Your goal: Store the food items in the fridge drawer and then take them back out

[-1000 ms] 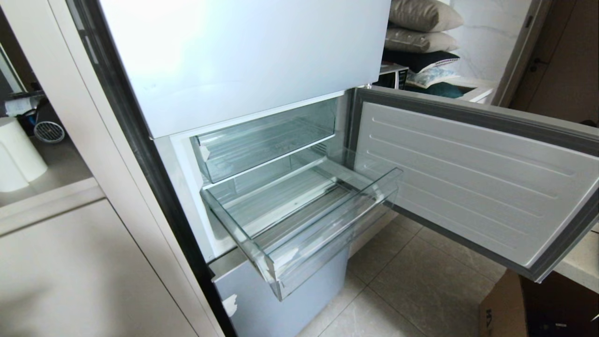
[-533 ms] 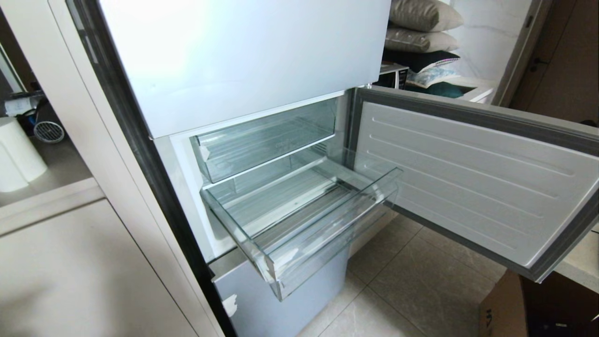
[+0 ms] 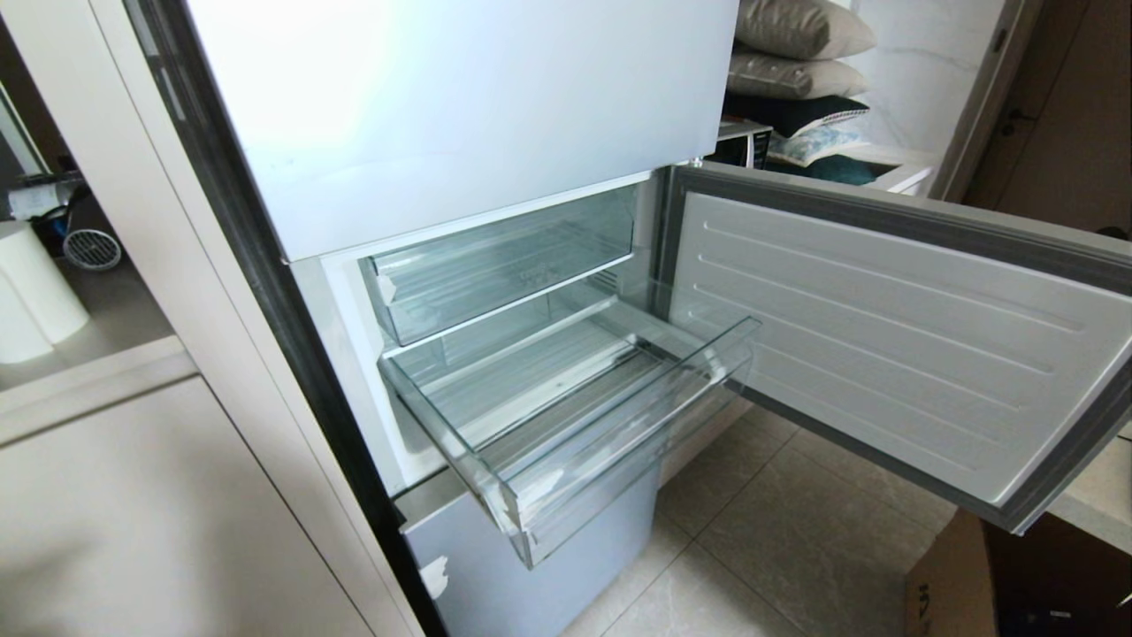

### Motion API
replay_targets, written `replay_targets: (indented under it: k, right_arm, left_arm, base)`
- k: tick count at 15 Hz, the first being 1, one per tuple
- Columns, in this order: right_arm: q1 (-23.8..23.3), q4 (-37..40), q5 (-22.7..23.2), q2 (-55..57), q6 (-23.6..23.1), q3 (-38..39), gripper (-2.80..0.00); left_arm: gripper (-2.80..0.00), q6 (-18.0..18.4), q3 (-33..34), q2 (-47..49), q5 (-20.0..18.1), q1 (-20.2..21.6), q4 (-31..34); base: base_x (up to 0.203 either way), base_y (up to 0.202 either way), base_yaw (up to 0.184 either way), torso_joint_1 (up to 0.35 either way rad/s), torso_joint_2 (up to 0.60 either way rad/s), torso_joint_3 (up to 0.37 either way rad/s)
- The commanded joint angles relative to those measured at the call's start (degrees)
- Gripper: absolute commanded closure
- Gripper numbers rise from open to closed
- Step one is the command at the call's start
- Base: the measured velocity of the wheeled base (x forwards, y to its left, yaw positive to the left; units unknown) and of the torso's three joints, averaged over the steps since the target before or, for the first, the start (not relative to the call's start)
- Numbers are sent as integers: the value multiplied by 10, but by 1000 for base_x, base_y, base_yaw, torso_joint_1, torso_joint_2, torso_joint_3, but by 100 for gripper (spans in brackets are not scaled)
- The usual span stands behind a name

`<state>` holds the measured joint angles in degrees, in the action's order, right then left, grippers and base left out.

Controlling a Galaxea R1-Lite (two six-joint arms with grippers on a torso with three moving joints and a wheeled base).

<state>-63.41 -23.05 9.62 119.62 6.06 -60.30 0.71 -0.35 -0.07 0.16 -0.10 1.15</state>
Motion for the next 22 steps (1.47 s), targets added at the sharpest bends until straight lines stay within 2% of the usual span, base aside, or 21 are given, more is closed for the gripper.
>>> replay_targets:
  k: [1, 9, 10, 12, 17, 19, 22]
  right_arm:
    - [4, -1, 0, 18, 2, -17, -280]
    - [7, -1, 2, 37, 2, -19, -280]
    - [6, -1, 6, 35, 2, -18, 0]
    - [3, -1, 26, 32, 2, -19, 0]
    - [2, 4, 29, 8, 3, -6, 0]
    - [1, 4, 34, -53, 1, 35, 0]
    - [7, 6, 41, -184, -4, 136, 0]
  left_arm:
    - [0, 0, 0, 1, 0, 0, 0]
    - [0, 0, 0, 1, 0, 0, 0]
    - [0, 0, 0, 1, 0, 0, 0]
    - [0, 0, 0, 1, 0, 0, 0]
    - [0, 0, 0, 1, 0, 0, 0]
    - [0, 0, 0, 1, 0, 0, 0]
    - [0, 0, 0, 0, 0, 0, 0]
  base:
    - [0, 0, 0, 0, 0, 0]
    - [0, 0, 0, 0, 0, 0]
    - [0, 0, 0, 0, 0, 0]
    - [0, 0, 0, 0, 0, 0]
    - [0, 0, 0, 0, 0, 0]
    - [0, 0, 0, 0, 0, 0]
    - [0, 0, 0, 0, 0, 0]
